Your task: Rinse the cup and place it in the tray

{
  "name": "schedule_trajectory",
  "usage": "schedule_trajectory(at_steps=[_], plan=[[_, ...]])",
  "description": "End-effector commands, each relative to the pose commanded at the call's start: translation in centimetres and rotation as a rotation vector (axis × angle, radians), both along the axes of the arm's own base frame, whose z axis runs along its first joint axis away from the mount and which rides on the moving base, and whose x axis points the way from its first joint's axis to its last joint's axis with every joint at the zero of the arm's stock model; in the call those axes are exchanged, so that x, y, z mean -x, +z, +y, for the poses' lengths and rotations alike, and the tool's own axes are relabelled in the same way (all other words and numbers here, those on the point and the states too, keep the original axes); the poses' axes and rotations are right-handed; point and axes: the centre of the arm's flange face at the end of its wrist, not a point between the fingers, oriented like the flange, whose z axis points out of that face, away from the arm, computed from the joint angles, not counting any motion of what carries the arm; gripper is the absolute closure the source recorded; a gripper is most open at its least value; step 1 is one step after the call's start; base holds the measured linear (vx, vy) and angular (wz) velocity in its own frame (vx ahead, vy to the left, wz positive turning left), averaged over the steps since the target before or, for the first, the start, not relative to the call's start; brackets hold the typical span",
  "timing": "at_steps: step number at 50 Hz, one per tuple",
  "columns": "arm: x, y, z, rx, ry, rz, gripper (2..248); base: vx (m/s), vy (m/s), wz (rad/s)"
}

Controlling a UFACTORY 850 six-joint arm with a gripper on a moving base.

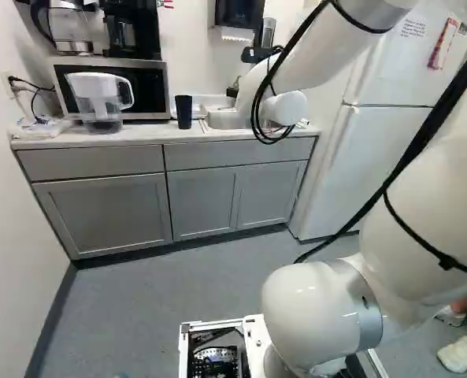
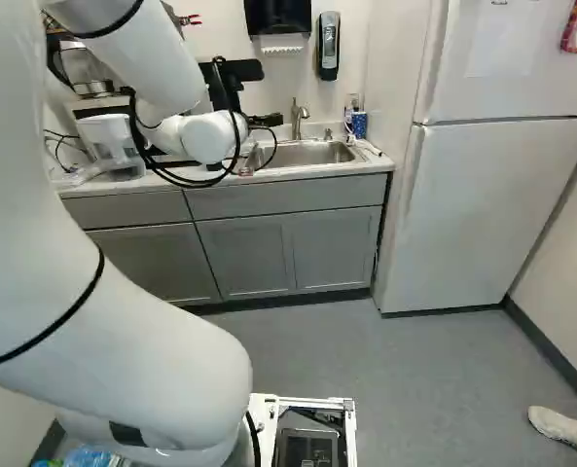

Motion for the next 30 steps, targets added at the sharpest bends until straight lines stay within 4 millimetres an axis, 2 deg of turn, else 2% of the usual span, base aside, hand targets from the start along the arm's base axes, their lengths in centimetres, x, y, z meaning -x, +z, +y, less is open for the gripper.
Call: schedule_trajectory(at_steps=[30], plan=[[-0.9, 2.7, 0.6, 0.000, 0.013, 0.005, 3, 0.000, 0.000, 0.000]])
